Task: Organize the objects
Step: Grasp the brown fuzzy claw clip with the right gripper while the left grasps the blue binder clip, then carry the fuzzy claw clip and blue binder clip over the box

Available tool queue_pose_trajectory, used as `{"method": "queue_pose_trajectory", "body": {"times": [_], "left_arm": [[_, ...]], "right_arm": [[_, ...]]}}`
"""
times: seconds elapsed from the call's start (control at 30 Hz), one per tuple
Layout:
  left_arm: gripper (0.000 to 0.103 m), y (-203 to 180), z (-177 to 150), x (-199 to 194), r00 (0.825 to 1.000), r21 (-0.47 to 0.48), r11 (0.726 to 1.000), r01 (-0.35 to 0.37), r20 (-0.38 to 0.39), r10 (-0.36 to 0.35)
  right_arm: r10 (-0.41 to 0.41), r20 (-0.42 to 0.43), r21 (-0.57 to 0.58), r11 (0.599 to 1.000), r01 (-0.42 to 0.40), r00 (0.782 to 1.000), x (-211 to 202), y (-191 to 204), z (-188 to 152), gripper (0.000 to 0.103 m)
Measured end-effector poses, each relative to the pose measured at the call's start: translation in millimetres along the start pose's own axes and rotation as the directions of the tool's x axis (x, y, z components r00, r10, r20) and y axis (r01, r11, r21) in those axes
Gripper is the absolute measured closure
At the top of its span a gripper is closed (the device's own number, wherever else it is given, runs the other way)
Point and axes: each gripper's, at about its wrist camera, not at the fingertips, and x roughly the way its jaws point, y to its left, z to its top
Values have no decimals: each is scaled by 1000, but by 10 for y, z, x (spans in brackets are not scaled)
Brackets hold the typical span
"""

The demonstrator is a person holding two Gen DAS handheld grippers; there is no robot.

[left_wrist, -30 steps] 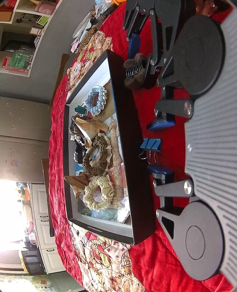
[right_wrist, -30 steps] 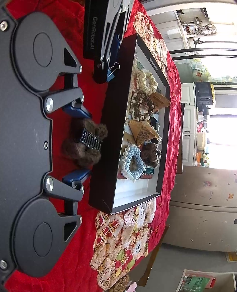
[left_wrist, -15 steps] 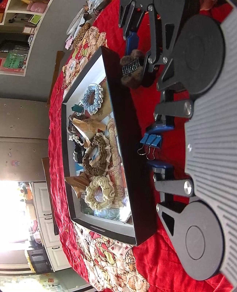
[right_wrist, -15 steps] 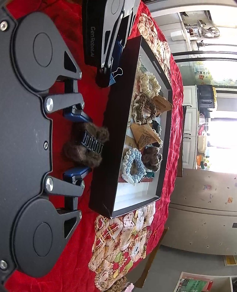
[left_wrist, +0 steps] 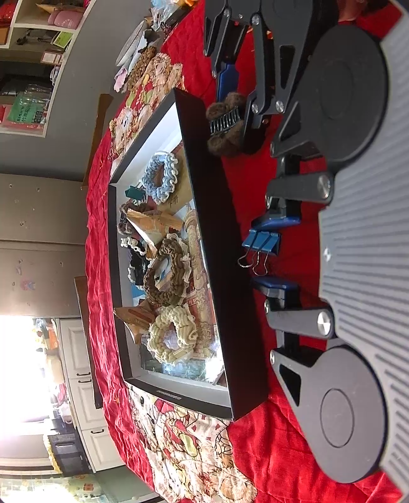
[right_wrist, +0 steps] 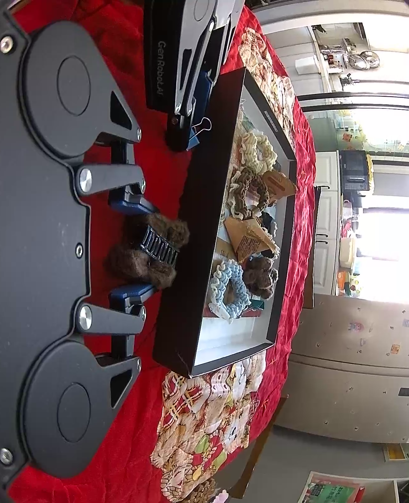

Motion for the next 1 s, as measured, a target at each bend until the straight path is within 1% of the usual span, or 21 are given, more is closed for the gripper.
{"method": "queue_pose_trajectory", "body": {"times": [0.57,0.77,1.0], "left_arm": [[68,2,14,-361,997,30,998,56,42,-57],[68,9,63,-470,995,32,997,68,66,-70],[68,43,167,-587,991,24,997,75,109,-77]], "right_arm": [[53,40,-40,998,-51,998,-275,44,102,62],[71,69,-61,996,-66,995,-399,80,182,62],[72,111,-80,995,-63,991,-520,86,315,62]]}}
